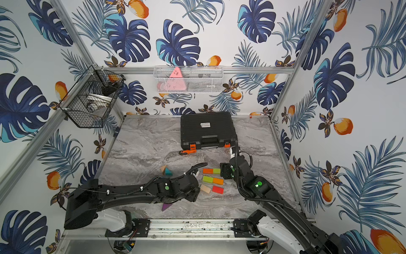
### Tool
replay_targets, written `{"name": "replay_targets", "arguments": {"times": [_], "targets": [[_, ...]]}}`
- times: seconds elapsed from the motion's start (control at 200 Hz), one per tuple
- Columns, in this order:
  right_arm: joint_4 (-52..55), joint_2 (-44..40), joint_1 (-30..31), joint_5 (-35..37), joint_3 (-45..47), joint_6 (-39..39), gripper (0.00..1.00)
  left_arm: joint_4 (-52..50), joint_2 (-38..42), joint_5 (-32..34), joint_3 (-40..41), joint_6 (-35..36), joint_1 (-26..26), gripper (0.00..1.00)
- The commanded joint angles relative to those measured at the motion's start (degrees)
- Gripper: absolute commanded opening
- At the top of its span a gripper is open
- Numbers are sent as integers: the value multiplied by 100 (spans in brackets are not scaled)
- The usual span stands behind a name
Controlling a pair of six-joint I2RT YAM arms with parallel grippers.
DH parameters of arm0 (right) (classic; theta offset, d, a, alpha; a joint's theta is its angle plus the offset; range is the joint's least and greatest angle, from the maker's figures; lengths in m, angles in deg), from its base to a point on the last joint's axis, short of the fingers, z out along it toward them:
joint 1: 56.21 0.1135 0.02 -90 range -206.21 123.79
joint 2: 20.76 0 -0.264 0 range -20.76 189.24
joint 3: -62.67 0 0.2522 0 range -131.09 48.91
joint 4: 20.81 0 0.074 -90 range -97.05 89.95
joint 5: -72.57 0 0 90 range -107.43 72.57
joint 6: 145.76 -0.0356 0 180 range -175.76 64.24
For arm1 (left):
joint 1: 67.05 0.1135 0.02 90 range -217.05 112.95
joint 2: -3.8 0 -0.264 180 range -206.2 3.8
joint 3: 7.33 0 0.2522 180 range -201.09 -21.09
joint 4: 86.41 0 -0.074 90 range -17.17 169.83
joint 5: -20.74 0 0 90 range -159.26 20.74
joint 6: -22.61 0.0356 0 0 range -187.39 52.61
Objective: Assemble a piece of candy with building blocks
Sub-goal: Assemble the building blocks at the center of the board.
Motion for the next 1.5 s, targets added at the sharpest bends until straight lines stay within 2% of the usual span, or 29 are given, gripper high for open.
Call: {"name": "replay_targets", "arguments": {"times": [0.0, 0.11, 0.215, 0.365, 0.565, 0.931, 1.496], "targets": [[1321, 201, -2, -89, -235, -938, 72, 406, -11, -440, 188, 653, 7, 70], [1524, 228, 7, -442, -154, -1489, 66, 903, -277, -644, 327, 787, 33, 70], [1563, 348, 7, -781, -47, -1682, 61, 1010, -661, -712, 212, 914, 41, 70], [1732, 623, 7, -1026, 113, -1824, 61, 1040, -809, -644, 266, 1028, 115, 70], [1405, 661, 3, -1484, 608, -2054, 60, 1529, -875, -872, 573, 971, 402, 70], [1023, 1215, 126, -1771, 902, -1953, 54, 1950, -1267, -928, 566, 1090, 481, 69], [634, 2059, 569, -1544, 840, -2002, 53, 2234, -1509, -893, 791, 859, 497, 67]]}}
